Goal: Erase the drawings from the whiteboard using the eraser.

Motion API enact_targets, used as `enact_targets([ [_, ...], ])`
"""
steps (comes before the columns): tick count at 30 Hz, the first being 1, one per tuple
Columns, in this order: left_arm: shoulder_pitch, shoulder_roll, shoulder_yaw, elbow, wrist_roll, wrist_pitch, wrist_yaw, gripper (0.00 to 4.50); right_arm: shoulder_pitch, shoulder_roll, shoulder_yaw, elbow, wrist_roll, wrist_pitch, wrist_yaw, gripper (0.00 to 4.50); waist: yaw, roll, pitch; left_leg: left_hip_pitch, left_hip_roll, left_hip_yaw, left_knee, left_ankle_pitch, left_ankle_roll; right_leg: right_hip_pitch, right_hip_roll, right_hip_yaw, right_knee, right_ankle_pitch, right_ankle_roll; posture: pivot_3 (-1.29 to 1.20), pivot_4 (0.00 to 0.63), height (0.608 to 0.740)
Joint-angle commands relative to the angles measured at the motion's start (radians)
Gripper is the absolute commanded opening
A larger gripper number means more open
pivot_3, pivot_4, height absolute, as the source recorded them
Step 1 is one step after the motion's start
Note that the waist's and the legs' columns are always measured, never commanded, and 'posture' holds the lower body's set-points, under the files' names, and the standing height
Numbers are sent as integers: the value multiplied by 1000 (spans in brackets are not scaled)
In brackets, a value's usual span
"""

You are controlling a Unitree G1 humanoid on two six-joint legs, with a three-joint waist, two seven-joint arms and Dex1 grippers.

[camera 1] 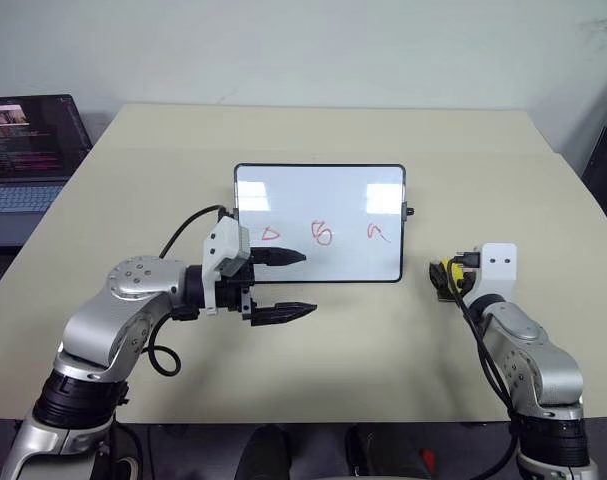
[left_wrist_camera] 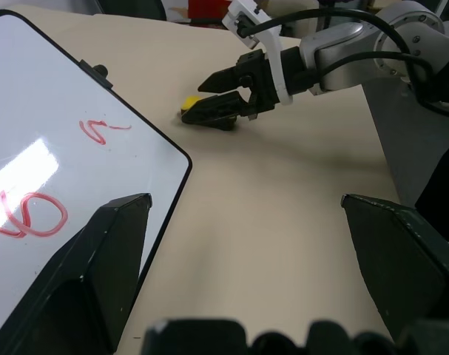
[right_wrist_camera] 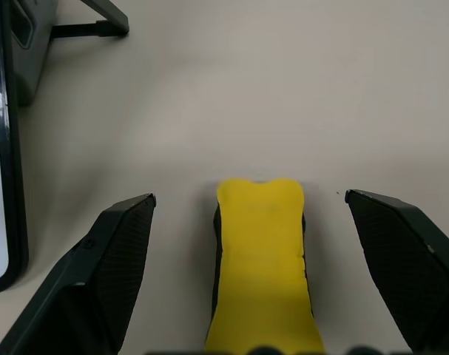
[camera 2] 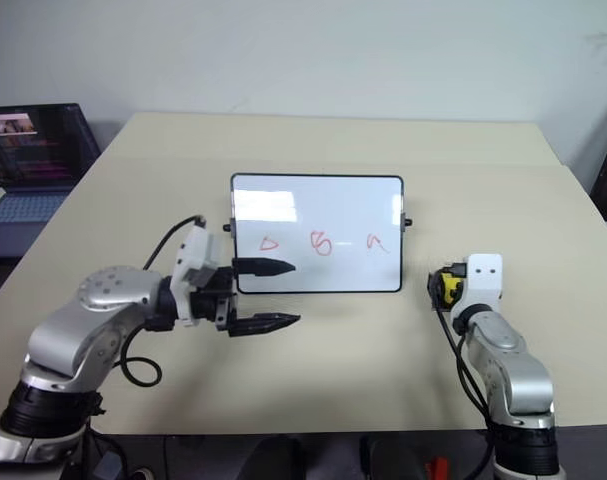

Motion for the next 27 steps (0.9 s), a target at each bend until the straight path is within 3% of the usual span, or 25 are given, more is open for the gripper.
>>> enact_targets([
  [1,-5,9,10,-41,2,-29,-19,4500,-9,-1,-26,-7,-8,-28,14,4454,0,0,0,0,0,0,0,0,0,0,0,0,0,0,0,0,150,740],
  [6,-3,5,-3,-35,15,-43,-32,4500,2,-3,-19,8,-22,-30,24,4454,0,0,0,0,0,0,0,0,0,0,0,0,0,0,0,0,150,740],
  [9,0,1,-3,-33,19,-46,-37,4500,2,0,-17,17,-30,-33,28,3616,0,0,0,0,0,0,0,0,0,0,0,0,0,0,0,0,150,740],
  [16,14,0,-7,-27,38,-63,-45,4500,0,1,-9,38,-46,-36,36,1161,0,0,0,0,0,0,0,0,0,0,0,0,0,0,0,0,150,740],
  [27,61,18,54,-21,71,-25,66,4500,38,-49,15,-127,-19,-17,129,1103,0,0,0,0,0,-2,0,0,0,0,0,0,0,0,0,0,150,740],
])
